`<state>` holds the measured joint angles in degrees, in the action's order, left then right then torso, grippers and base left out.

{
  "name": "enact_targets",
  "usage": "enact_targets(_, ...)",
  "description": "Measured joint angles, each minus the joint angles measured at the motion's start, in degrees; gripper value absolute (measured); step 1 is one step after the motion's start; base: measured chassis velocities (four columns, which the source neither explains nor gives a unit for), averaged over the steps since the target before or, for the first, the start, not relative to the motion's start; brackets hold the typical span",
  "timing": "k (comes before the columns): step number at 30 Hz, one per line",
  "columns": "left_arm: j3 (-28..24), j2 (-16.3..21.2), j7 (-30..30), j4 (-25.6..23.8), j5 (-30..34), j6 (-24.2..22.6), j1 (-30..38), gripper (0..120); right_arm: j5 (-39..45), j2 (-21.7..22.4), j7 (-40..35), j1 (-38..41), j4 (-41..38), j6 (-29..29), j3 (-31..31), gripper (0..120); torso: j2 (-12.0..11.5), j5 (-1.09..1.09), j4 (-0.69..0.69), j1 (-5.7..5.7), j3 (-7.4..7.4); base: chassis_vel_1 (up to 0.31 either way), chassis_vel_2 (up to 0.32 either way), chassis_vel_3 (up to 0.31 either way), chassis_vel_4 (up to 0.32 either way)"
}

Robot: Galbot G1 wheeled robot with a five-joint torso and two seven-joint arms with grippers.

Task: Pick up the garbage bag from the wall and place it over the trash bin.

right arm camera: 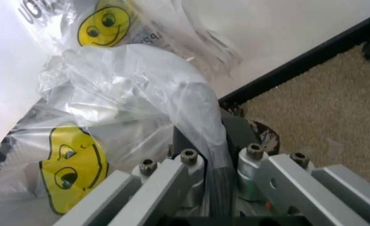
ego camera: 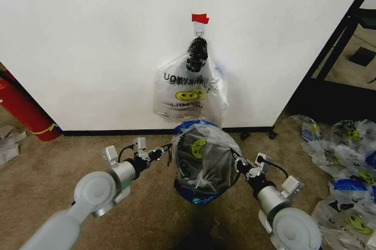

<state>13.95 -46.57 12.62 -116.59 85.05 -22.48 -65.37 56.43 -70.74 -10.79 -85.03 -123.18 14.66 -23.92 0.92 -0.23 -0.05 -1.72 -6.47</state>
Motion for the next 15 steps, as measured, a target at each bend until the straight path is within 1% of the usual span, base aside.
enact_targets(3, 0.6, 1.0, -0.4, -0.6, -0.6, -0.3, -0.4, 41, -0.1, 0.0, -0.1, 0.1, 0.7, -0.2, -0.1, 1, 0.0, 0.0, 0.0, 0.0, 0.0, 0.0, 0.0, 0.0, 0.0)
enact_targets(5, 0.7, 1.2, -0.4, -0.7, -0.8, -0.3, -0.4, 43, -0.1, 0.0, -0.1, 0.1, 0.8, -0.2, -0.1, 1, 0.0, 0.0, 0.0, 0.0, 0.0, 0.0, 0.0, 0.0, 0.0)
enact_targets(11, 0.9, 2.6, -0.7, -1.2, -5.1, 0.9, -1.1, 68, -0.2, -0.1, -0.1, 0.3, 1.4, -0.4, -0.4, 1, 0.0, -0.01, 0.0, 0.0, 0.0, 0.0, 0.0, 0.0, 0.0)
enact_targets(12, 0.9, 2.6, -0.7, -1.2, -5.1, 0.9, -1.1, 68, -0.2, -0.1, -0.1, 0.3, 1.4, -0.4, -0.4, 1, 0.0, -0.01, 0.0, 0.0, 0.0, 0.0, 0.0, 0.0, 0.0)
enact_targets(13, 1.2, 2.7, -0.5, -1.4, -5.3, 1.0, -1.1, 73, -0.3, -0.1, -0.1, 0.3, 1.4, -0.5, -0.4, 1, 0.0, -0.01, 0.0, 0.0, 0.0, 0.0, 0.0, 0.0, 0.0)
enact_targets(15, 2.8, 2.8, 2.7, -2.9, -5.9, 1.3, -0.8, 83, -1.7, -0.3, -0.1, 0.3, 1.7, -0.9, -0.4, 1, 0.0, 0.0, 0.0, 0.0, 0.0, 0.0, 0.0, 0.0, 0.0)
